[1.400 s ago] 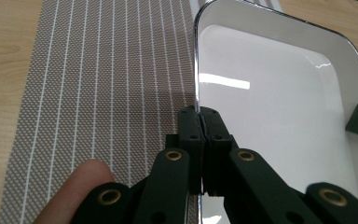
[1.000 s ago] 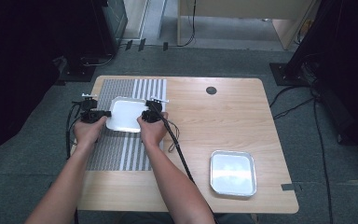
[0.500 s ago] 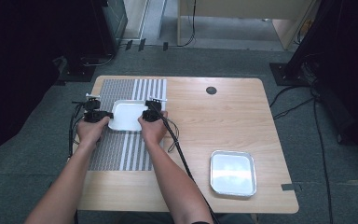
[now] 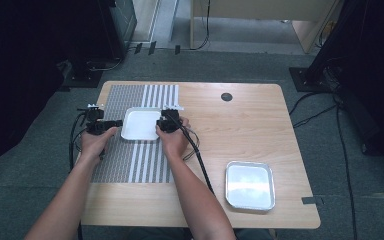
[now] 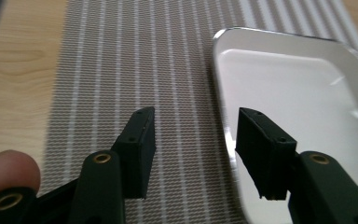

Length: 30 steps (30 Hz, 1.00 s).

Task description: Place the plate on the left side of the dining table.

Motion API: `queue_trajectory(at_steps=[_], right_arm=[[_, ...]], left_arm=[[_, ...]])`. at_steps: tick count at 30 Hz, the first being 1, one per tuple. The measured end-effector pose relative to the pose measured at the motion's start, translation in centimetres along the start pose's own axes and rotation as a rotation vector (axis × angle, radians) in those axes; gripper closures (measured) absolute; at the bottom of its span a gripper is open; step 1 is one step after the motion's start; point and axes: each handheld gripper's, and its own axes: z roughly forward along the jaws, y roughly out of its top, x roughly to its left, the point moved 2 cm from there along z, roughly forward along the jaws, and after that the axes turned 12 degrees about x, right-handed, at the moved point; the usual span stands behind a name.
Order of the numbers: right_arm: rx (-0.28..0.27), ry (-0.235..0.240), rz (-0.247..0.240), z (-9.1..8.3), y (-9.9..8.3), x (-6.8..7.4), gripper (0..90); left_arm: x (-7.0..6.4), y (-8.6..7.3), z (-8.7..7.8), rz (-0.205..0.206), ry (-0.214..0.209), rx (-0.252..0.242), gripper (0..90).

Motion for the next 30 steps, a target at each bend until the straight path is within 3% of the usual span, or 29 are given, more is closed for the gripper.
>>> queue_trajectory(at_steps=[1,3,5,7,11,14,19,25,30], right_arm=[[-0.004,0.022,-0.008,-0.3,-0.2,-0.3,54.9],[0.002,0.022,-0.018,-0.4,-0.2,-0.4,50.5],[0.025,0.035,-0.024,-0.6,-0.4,-0.4,45.1],[0.043,0.044,-0.054,-1.3,-0.7,-0.5,39.2],[0.050,0.068,-0.058,-2.2,-1.0,-0.6,35.2],[0.044,0.093,-0.070,-3.1,-1.2,-0.8,30.6],[0.020,0.050,-0.171,-4.4,-1.5,-0.9,29.7],[0.006,0.057,-0.173,-6.5,-2.0,-1.3,29.0],[0.010,0.063,-0.180,-7.6,-2.4,-1.9,29.4]], left_arm=[[0.1,-0.4,-0.3,0.016,0.028,0.000,41.9],[0.0,-0.7,-0.4,0.027,0.039,0.002,39.0],[-0.1,-1.2,-0.6,0.035,0.022,0.006,31.0],[-0.3,-1.9,-1.1,0.027,-0.011,-0.014,27.7],[-0.6,-2.6,-1.6,0.040,-0.042,-0.032,23.8],[-0.7,-3.1,-2.1,0.054,-0.032,-0.039,22.6],[-0.6,-3.8,-3.3,0.032,-0.063,-0.075,20.6],[-1.5,-5.1,-4.1,0.071,-0.052,-0.074,18.6],[-2.2,-6.2,-4.7,0.062,-0.046,-0.084,18.2]])
